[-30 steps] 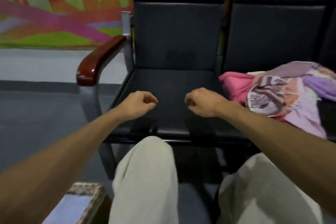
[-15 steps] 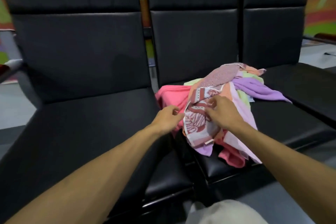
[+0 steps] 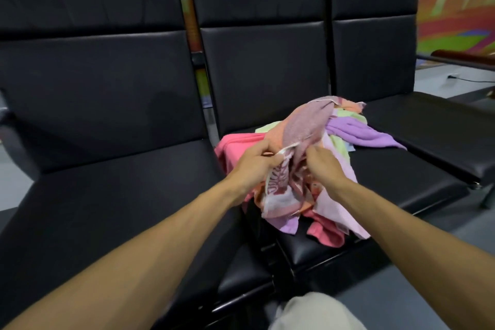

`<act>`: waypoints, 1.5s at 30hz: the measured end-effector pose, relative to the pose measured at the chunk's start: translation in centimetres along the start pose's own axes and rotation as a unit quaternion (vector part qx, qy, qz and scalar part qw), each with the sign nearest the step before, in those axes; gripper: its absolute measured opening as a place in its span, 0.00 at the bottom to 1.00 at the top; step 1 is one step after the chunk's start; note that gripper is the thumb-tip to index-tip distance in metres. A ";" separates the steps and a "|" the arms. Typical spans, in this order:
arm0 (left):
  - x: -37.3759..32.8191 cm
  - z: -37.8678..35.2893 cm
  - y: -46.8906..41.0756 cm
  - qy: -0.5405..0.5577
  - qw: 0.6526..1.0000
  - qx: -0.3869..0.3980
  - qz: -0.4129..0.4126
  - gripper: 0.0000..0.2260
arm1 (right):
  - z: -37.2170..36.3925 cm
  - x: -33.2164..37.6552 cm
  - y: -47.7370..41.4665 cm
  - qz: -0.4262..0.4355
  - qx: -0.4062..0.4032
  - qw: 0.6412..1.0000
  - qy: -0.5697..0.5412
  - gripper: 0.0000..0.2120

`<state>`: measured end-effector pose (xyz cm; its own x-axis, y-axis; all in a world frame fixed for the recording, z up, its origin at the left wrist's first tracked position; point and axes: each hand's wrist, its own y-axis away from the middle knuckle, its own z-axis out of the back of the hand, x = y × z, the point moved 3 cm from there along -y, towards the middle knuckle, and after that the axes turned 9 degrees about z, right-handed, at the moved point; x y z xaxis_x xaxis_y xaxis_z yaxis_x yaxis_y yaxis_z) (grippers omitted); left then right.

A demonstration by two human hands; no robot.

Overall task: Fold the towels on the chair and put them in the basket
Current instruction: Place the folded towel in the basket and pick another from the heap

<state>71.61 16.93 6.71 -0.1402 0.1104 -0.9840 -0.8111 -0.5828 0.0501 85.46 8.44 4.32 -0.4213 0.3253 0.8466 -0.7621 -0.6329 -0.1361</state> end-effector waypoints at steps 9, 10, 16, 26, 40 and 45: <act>-1.7 2.5 5.7 0.022 0.988 0.132 0.075 0.10 | 0.2 0.8 0.9 -0.163 -0.081 0.901 -0.395 0.14; -1.5 3.3 6.3 0.035 0.988 0.121 0.088 0.10 | -0.5 1.1 1.2 -0.147 -0.073 0.914 -0.370 0.11; 1.1 9.4 9.2 0.029 0.993 -0.027 0.107 0.04 | -6.4 8.4 3.3 0.041 0.058 0.964 -0.254 0.06; 6.5 22.6 16.3 0.067 0.957 -0.265 0.094 0.15 | -19.3 17.4 11.5 0.244 0.357 0.893 -0.128 0.11; 11.9 28.5 18.7 -0.353 0.883 -0.302 0.064 0.13 | -20.5 10.9 12.6 0.085 0.565 0.820 -0.022 0.19; 9.7 24.9 18.1 -0.358 0.906 -0.225 0.012 0.11 | -21.7 11.4 11.9 0.152 0.479 0.862 0.071 0.15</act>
<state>41.45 27.50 2.31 -0.6183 0.4932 -0.6119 -0.5119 -0.8435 -0.1626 60.87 19.84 1.17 -0.6381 0.0822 0.7656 0.1204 -0.9714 0.2046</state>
